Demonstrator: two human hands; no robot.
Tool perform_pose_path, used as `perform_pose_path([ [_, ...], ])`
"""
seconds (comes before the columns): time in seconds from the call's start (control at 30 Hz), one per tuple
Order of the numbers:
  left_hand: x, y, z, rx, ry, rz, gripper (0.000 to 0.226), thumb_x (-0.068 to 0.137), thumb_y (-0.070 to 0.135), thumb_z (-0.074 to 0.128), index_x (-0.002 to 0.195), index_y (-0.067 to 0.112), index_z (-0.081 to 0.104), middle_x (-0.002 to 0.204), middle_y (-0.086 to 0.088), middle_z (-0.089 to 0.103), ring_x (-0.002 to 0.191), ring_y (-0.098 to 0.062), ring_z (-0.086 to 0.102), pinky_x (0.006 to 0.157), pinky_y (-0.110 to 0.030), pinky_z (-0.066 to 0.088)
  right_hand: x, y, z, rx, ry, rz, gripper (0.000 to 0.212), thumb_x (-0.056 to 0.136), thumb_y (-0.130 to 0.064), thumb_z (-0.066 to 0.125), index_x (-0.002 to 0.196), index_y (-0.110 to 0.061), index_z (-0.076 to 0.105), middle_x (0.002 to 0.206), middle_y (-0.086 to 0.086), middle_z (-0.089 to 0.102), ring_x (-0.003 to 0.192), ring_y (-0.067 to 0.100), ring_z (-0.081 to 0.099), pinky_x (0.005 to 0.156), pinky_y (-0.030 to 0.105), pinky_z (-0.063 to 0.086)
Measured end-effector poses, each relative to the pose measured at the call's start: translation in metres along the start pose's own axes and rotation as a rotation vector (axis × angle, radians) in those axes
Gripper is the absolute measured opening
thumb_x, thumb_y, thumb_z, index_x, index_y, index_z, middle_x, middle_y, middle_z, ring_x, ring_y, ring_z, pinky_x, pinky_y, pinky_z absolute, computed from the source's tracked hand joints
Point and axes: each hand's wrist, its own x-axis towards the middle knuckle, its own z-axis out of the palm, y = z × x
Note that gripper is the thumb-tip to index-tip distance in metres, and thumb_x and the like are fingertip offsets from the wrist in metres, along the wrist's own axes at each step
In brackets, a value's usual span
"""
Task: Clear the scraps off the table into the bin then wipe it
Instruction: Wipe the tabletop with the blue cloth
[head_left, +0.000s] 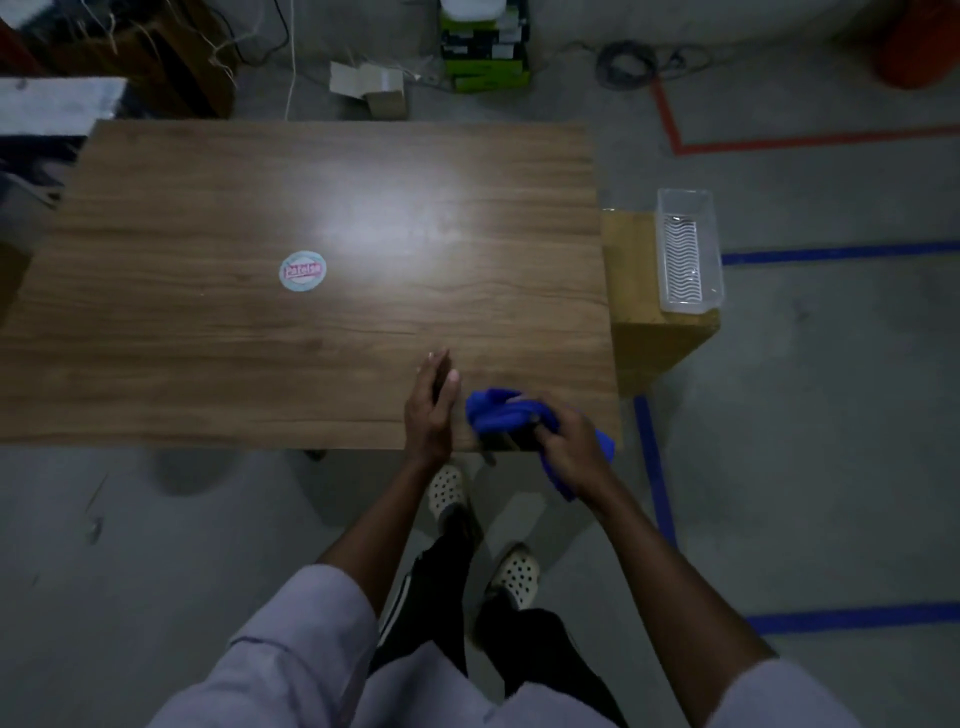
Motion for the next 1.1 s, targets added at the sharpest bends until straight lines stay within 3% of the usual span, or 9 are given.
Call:
perform_pose_path([
  [0.1,0.007,0.002,0.008,-0.282,0.049,-0.119,0.054,0.091,0.065,0.059,0.131,0.029,0.066,0.143,-0.004,0.06,0.138,-0.023,0.052,0.12,-0.052,0.034,0.01,-0.024,0.009,0.234,0.256,0.155,0.034,0.099,-0.006,0.059,0.129,-0.019,0.063,0.127,0.001,0.067,0.119,0.019,0.062,0.103,0.034,0.048],
  [0.23,0.022,0.032,0.028,-0.787,0.197,-0.274,0.052,0.105,0.042,0.042,0.141,0.006,0.055,0.148,-0.014,0.055,0.142,-0.029,0.046,0.121,-0.04,0.035,0.018,-0.037,0.036,0.35,0.206,0.16,0.073,0.082,-0.012,0.082,0.147,-0.02,0.05,0.145,-0.009,0.052,0.128,0.0,0.052,0.105,0.021,0.046],
  [0.33,0.036,0.044,0.029,-1.119,0.192,-0.391,0.065,0.103,0.053,0.038,0.145,0.006,0.051,0.147,-0.014,0.056,0.139,-0.03,0.05,0.119,-0.044,0.037,0.023,-0.032,0.055,0.449,0.231,0.147,0.088,0.073,-0.013,0.089,0.15,-0.022,0.047,0.146,-0.008,0.054,0.13,0.0,0.053,0.103,0.021,0.048],
  [0.63,0.035,0.047,0.011,-1.534,0.236,-0.511,0.074,0.099,0.057,0.041,0.144,-0.001,0.049,0.142,-0.023,0.058,0.14,-0.034,0.048,0.123,-0.045,0.029,0.034,-0.032,0.056,0.097,0.364,-0.178,0.065,0.08,0.001,0.078,0.138,-0.017,0.056,0.14,-0.006,0.058,0.13,0.004,0.053,0.108,0.026,0.045],
  [0.77,0.035,0.049,-0.002,-1.532,0.195,-0.479,0.073,0.099,0.056,0.04,0.145,0.001,0.049,0.14,-0.025,0.059,0.137,-0.037,0.051,0.123,-0.045,0.029,0.042,-0.039,0.033,-0.118,0.624,-0.225,0.074,0.071,0.015,0.063,0.139,-0.013,0.057,0.135,0.002,0.062,0.124,0.014,0.059,0.102,0.02,0.047],
  [0.83,0.041,0.048,-0.008,-1.499,0.192,-0.429,0.071,0.1,0.056,0.039,0.144,0.002,0.049,0.136,-0.027,0.061,0.133,-0.04,0.055,0.121,-0.049,0.032,0.047,-0.041,0.019,-0.239,0.733,-0.283,0.08,0.066,0.016,0.056,0.141,-0.012,0.055,0.132,0.003,0.064,0.118,0.021,0.062,0.097,0.026,0.051],
  [0.93,0.057,0.047,-0.011,-1.375,0.198,-0.36,0.069,0.102,0.055,0.033,0.145,0.003,0.048,0.132,-0.028,0.063,0.128,-0.043,0.059,0.117,-0.053,0.037,0.059,-0.019,0.005,-0.441,0.562,-0.254,0.081,0.071,0.006,0.062,0.147,-0.02,0.051,0.141,0.003,0.058,0.122,0.028,0.058,0.102,0.043,0.049],
  [1.03,0.071,0.038,-0.009,-1.124,0.142,-0.29,0.069,0.105,0.054,0.024,0.145,0.004,0.049,0.132,-0.025,0.065,0.127,-0.038,0.061,0.116,-0.047,0.038,0.057,0.0,0.015,-0.671,0.307,-0.19,0.057,0.083,-0.035,0.075,0.138,-0.033,0.059,0.154,0.006,0.045,0.143,0.03,0.04,0.113,0.063,0.031],
  [1.1,0.075,0.031,-0.006,-1.03,0.1,-0.273,0.069,0.105,0.053,0.021,0.145,0.005,0.05,0.133,-0.022,0.065,0.129,-0.035,0.06,0.114,-0.044,0.037,0.049,-0.004,0.033,-0.639,0.42,-0.283,0.038,0.084,-0.042,0.075,0.12,-0.027,0.073,0.141,0.007,0.056,0.133,0.026,0.048,0.111,0.053,0.034],
])
